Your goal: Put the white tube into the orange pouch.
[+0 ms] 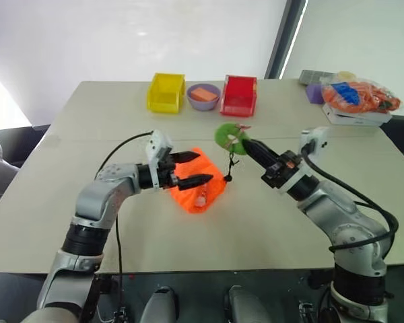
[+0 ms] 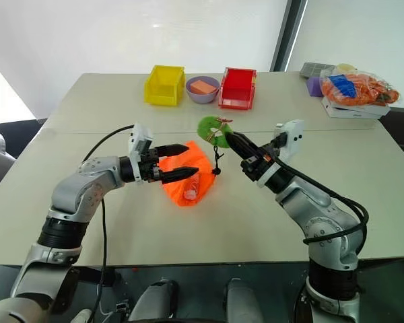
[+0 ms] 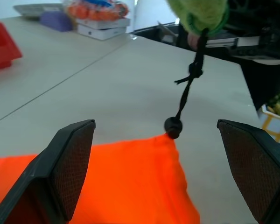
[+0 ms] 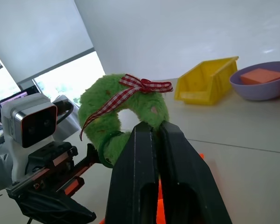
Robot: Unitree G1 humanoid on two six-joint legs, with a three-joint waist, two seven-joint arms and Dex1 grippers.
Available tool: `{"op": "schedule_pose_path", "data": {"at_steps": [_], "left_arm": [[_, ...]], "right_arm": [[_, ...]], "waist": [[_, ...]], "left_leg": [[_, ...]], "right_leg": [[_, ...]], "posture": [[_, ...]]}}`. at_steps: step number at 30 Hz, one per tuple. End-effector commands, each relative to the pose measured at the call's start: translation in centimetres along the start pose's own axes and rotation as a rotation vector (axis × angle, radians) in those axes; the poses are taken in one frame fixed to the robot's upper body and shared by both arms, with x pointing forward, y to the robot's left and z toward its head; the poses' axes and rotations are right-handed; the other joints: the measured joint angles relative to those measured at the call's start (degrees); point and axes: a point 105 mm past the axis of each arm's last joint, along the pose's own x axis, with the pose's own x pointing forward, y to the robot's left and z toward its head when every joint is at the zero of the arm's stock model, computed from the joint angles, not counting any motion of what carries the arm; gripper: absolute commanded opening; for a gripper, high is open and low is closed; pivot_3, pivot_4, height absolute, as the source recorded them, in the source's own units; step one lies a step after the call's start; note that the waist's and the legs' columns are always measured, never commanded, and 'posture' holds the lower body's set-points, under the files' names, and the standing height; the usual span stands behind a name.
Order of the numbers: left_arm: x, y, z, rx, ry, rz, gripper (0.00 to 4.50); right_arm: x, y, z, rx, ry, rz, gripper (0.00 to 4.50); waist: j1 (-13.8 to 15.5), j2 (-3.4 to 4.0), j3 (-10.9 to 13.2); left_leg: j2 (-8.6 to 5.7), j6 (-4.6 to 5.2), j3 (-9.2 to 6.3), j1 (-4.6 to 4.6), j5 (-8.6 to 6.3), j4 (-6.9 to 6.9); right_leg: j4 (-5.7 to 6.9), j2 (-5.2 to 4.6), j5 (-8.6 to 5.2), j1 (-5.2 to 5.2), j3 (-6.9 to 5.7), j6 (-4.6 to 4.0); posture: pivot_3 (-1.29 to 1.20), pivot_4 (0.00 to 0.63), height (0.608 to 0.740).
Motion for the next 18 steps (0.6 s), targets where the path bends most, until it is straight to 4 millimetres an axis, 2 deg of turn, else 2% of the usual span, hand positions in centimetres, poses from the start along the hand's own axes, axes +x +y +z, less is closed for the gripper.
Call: {"op": "schedule_pose_path", "data": {"at_steps": [1, 5, 10, 18], "left_arm": [[1.1, -0.1, 0.4, 0.06, 0.015, -0.069, 4.45], [2.1, 1.0, -0.6, 0.14, 0.09, -0.092, 4.45], [2.4, 1.8, -0.5, 0.137, 0.07, -0.089, 4.45], [3.5, 1.8, -1.0, 0.11, 0.069, -0.12, 4.45]], "right_arm": [[0.1, 0.1, 0.7, -0.027, -0.029, 0.008, 0.0], [-0.3, -1.6, 0.5, -0.057, -0.027, -0.085, 0.0], [-2.4, -6.2, 0.2, -0.131, -0.014, -0.329, 0.0], [-4.8, -8.7, -0.1, -0.181, 0.01, -0.455, 0.0]], "waist": [[0.0, 0.0, 0.0], [0.0, 0.0, 0.0], [0.1, 0.0, 0.0], [0.1, 0.01, 0.0]], "left_leg": [[0.0, 0.0, 0.0, 0.0, 0.0, 0.0], [-0.01, 0.0, 0.0, 0.0, 0.0, 0.01], [-0.01, 0.01, 0.01, -0.06, 0.0, -0.01], [0.0, 0.07, -0.01, -0.05, -0.03, -0.02]], "right_leg": [[0.0, 0.0, 0.0, 0.0, 0.0, 0.0], [-0.01, 0.01, 0.0, 0.0, 0.0, 0.0], [-0.07, 0.0, 0.0, -0.02, 0.0, 0.0], [-0.05, 0.04, -0.02, -0.02, 0.0, 0.03]], "posture": [[0.0, 0.15, 0.74], [0.0, 0.15, 0.74], [0.0, 0.15, 0.74], [0.0, 0.15, 0.74]]}}
